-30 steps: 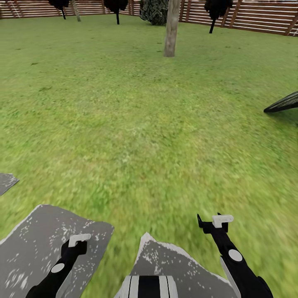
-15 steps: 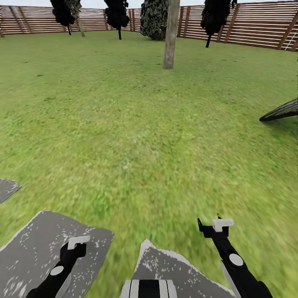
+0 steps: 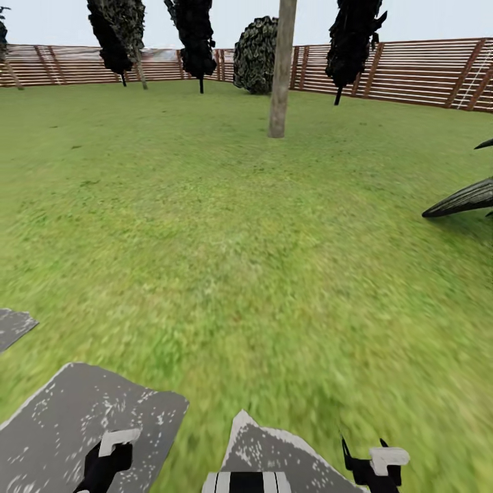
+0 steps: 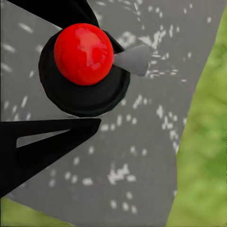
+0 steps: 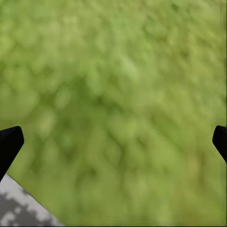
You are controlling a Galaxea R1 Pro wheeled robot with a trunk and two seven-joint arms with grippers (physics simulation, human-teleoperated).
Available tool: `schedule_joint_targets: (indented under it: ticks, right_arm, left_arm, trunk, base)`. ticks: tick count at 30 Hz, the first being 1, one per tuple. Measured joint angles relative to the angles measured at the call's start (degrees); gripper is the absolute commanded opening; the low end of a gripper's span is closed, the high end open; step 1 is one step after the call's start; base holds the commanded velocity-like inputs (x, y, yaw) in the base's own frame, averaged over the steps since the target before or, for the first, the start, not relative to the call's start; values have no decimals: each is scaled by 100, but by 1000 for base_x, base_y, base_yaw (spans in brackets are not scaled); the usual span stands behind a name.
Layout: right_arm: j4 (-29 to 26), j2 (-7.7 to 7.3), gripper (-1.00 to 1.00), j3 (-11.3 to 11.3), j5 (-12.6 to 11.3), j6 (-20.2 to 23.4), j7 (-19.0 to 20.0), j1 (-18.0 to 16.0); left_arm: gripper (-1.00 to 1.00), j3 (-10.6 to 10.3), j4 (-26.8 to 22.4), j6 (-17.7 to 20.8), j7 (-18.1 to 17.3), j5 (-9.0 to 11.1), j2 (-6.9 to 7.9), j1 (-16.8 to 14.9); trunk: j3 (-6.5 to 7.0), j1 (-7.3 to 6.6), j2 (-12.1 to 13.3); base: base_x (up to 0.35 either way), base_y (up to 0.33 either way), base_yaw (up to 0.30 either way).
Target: In the garden, pick up the pesticide atomizer on the floor and spray pesticide onto both trees until each tree trunk is fully covered.
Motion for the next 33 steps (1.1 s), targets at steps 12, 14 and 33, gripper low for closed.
schedule_joint_targets:
  ticks: [12, 14, 33]
  right_arm:
    - [495, 54, 100, 18, 1, -141, -39, 2]
    - [511, 55, 100, 18, -1, -141, -38, 2]
    - [522, 55, 100, 27, 2, -134, -37, 2]
  left_arm:
    - [-100, -19, -2, -145, 12, 153, -10, 237]
    - [-100, -18, -2, -145, 12, 152, -8, 241]
    - [-100, -21, -1, -146, -4, 152, -7, 253]
  trunk:
    - [375, -31, 16]
    - [437, -36, 19]
    - [957, -200, 275]
  base:
    - [0, 0, 0]
    - [0, 0, 0]
    - [0, 0, 0]
